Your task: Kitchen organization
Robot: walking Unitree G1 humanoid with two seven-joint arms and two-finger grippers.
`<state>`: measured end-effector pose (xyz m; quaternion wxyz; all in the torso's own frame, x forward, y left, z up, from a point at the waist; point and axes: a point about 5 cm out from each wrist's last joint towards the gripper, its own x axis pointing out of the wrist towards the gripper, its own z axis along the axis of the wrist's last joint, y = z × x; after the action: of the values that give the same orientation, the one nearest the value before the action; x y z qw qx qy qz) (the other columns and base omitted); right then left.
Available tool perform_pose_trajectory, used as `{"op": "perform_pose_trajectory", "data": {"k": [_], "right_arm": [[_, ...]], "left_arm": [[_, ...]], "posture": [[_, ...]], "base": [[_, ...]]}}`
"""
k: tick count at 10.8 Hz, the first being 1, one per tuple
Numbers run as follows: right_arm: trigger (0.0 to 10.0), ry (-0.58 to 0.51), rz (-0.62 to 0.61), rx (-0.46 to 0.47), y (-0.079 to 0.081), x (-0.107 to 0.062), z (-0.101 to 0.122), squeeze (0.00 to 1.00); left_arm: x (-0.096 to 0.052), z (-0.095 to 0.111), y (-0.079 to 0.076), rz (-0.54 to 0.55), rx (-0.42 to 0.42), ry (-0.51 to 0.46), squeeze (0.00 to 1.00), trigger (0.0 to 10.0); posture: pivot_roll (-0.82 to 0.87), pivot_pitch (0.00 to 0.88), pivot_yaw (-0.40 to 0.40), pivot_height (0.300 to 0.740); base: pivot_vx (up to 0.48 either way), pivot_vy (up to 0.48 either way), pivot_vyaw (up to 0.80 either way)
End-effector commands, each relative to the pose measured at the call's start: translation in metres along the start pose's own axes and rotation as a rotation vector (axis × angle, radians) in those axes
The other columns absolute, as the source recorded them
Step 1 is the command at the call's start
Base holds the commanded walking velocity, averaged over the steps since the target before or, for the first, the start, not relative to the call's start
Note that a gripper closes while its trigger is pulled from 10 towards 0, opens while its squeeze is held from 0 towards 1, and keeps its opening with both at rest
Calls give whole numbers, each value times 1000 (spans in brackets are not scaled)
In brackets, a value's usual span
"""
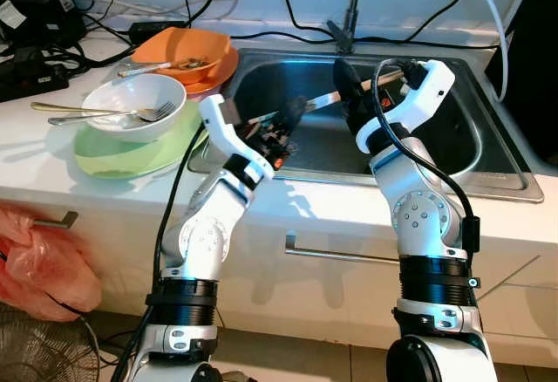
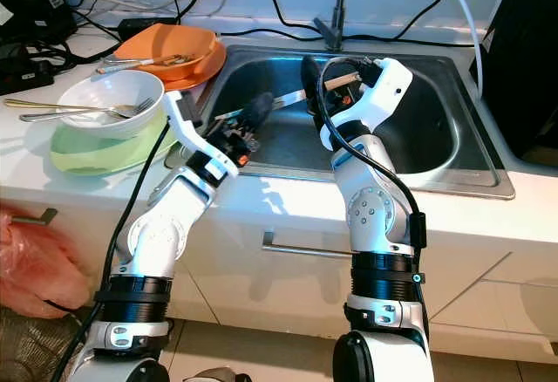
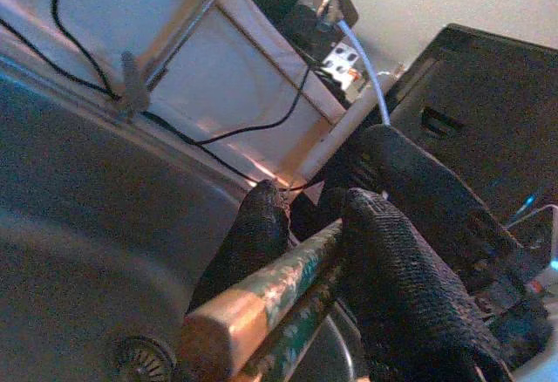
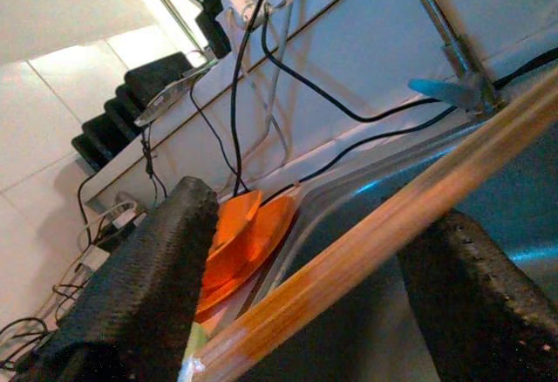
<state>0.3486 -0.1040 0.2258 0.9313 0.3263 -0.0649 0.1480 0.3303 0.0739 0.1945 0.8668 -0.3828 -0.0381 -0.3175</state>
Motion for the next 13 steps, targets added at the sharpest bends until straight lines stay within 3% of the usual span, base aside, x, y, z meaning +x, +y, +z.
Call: {"op": "perform_pose_trajectory", "data": {"k": [1,4,7,13], "right_arm": [[0,-33,20,25,7,5,6,0],[0,-35,31,78,10,7,7,0],[0,-28,32,98,9,7,6,0],[0,-21,32,157,8,7,4,0]], "left_arm": [[3,6,1,8,1,-17,0,0],[-1,1,9,16,-95,0,0,0],[-1,-7,3,-25,-137,35,0,0],[-3,-10,0,-56,-161,65,0,0]], "posture": [[103,0,56,740],[103,0,57,740],[101,0,57,740],[103,0,59,740]], "base": [[0,0,0],[0,0,0],[0,0,0],[0,0,0]]}}
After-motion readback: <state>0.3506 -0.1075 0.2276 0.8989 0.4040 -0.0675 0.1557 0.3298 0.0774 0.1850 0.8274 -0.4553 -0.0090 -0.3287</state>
